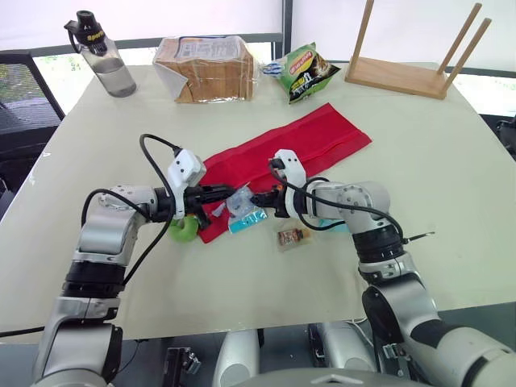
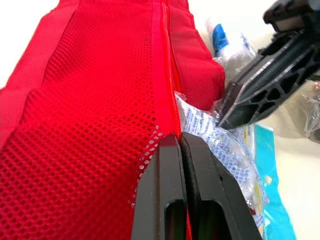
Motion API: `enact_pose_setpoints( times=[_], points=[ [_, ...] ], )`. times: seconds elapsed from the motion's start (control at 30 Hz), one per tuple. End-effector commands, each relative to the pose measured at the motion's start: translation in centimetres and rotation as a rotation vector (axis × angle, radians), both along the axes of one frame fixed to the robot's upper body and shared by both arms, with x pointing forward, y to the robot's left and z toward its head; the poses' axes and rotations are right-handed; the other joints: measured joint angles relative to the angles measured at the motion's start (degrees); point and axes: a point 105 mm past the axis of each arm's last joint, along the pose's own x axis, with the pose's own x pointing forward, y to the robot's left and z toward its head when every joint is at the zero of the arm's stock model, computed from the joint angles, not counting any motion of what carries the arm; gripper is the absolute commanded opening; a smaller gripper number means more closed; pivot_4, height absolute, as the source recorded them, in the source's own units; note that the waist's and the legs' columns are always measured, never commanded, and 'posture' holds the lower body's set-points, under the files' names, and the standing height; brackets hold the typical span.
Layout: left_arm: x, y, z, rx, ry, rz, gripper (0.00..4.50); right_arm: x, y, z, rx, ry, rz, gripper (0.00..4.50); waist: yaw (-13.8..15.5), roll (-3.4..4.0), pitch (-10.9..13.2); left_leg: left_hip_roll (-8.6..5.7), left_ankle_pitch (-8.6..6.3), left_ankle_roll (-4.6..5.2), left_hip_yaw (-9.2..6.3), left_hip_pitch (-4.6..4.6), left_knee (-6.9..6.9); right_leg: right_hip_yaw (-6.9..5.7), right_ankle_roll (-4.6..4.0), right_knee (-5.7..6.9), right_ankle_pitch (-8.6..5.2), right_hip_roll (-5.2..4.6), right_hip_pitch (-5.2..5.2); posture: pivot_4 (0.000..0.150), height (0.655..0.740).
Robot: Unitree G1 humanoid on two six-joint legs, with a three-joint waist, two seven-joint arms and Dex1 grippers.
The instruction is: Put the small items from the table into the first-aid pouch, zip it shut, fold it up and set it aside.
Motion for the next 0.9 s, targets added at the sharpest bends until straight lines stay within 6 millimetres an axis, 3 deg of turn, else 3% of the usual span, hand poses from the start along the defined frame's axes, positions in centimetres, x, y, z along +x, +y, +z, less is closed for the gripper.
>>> enact_pose_setpoints(
  times=[0.03,0.27,0.6,0.9],
  points=[
    [-0.3,-0.4,1.0,0.054,-0.069,-0.053,0.00,0.4,1.0,2.0,0.036,-0.063,0.026,0.04,0.0,0.00,0.0,0.00,0.00,0.00,0.00,0.00,-0.01,0.00,0.00,0.00,0.00,0.00,0.00,0.150,0.7400],
    [-0.2,-0.4,1.4,0.050,-0.082,-0.048,0.00,1.8,1.4,2.0,0.032,-0.073,-0.043,0.04,0.0,0.00,0.0,0.00,0.00,0.00,0.00,0.00,-0.02,0.00,0.00,0.00,0.00,0.00,-0.01,0.150,0.7400],
    [0.9,0.1,3.5,0.035,-0.127,0.005,0.00,3.2,1.6,2.0,0.022,-0.081,-0.139,0.04,0.0,0.01,0.0,-0.01,0.00,0.00,0.01,-0.01,-0.02,0.00,0.00,0.00,0.00,-0.01,-0.01,0.150,0.7400],
    [0.6,0.5,2.6,0.044,-0.076,-0.006,0.00,2.6,4.9,2.0,0.069,-0.060,-0.143,0.04,-0.1,0.00,0.0,0.00,0.00,0.00,0.03,-0.01,-0.09,0.03,0.00,0.01,0.00,-0.01,-0.08,0.150,0.7400]
  ],
)
